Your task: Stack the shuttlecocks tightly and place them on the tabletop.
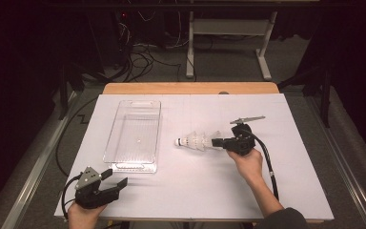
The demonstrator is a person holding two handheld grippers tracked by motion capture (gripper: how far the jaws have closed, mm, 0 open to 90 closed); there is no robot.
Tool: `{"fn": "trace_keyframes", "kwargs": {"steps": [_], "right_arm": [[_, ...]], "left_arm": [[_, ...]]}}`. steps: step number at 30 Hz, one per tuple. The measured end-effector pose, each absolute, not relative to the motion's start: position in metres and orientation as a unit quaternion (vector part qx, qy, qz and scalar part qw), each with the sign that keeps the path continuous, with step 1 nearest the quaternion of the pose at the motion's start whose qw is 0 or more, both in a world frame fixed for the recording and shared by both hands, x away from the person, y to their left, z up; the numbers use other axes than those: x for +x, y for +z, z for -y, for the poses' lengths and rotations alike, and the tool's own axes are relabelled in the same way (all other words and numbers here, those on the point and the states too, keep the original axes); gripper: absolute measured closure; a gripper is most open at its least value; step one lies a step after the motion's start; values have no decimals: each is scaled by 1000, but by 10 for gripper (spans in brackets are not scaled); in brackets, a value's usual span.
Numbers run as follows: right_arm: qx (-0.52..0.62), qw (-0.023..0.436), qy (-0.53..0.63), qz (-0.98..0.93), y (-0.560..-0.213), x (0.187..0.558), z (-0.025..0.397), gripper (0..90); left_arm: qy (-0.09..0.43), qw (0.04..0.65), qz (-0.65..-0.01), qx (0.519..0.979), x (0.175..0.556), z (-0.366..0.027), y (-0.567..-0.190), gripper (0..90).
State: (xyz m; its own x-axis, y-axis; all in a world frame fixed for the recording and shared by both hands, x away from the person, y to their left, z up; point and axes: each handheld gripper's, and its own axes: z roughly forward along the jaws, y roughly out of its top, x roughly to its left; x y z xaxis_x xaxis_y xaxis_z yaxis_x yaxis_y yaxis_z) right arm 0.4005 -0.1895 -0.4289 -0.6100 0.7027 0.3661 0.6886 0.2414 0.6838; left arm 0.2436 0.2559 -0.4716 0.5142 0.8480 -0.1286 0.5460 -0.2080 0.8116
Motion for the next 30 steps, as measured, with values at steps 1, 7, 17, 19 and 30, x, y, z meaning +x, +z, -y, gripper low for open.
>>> {"fn": "trace_keyframes", "kwargs": {"steps": [1, 7, 17, 19, 30], "right_arm": [[441, 8, 430, -788, -429, 401, 189, 900], [437, 7, 430, -790, -427, 401, 183, 900], [432, 3, 432, -792, -429, 403, 176, 900], [433, 3, 432, -791, -429, 403, 175, 900], [433, -2, 436, -789, -432, 404, 171, 900]], "left_arm": [[176, 429, -460, 757, 244, -256, -472, 322], [176, 429, -460, 757, 244, -256, -472, 322], [176, 430, -460, 757, 243, -256, -471, 322], [176, 430, -460, 757, 243, -256, -471, 322], [176, 430, -460, 757, 243, -256, -471, 322]]}}
